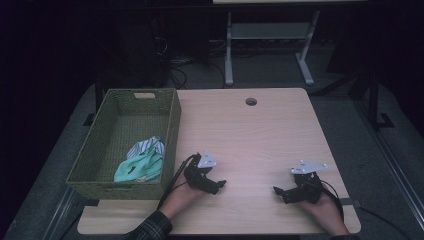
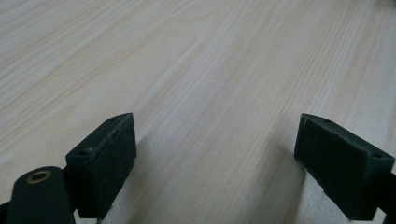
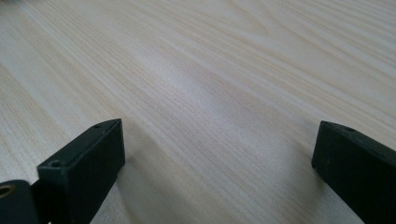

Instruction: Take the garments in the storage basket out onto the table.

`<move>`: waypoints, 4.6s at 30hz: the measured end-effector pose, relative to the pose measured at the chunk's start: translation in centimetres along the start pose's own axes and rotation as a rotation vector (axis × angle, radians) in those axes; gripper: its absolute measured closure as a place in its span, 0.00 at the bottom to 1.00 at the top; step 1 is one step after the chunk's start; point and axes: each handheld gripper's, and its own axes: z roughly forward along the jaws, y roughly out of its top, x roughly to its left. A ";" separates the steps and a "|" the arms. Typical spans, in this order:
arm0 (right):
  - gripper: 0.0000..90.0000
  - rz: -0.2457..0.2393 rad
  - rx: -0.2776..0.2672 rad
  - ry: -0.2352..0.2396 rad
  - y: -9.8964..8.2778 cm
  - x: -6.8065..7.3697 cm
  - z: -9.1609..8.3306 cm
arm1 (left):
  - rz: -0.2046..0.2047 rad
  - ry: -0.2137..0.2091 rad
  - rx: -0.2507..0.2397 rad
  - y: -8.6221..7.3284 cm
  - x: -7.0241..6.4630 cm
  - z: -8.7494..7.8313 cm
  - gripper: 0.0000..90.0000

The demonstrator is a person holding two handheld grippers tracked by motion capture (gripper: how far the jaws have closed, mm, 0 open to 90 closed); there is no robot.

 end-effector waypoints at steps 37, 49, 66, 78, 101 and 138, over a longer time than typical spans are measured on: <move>0.02 0.005 0.004 0.000 0.0 0.0 0.0 | 0.004 0.015 0.078 1.6 0.0 -1.2 0.14; 0.02 0.005 0.004 0.000 0.0 0.0 0.0 | 0.003 0.025 0.061 2.1 0.1 -1.9 0.14; 0.02 0.005 0.003 0.000 0.0 0.0 0.0 | 0.010 0.011 0.052 2.9 0.0 -3.0 0.14; 0.02 0.005 0.003 0.001 0.0 0.0 0.0 | 0.001 0.002 0.051 3.5 -0.1 -3.6 0.14; 0.02 0.005 0.004 0.001 0.0 0.0 0.0 | 0.015 0.000 0.044 5.4 0.0 -5.4 0.14; 0.02 0.005 0.002 0.000 0.0 0.0 0.0 | 0.047 -0.023 0.019 8.6 2.4 -8.7 0.15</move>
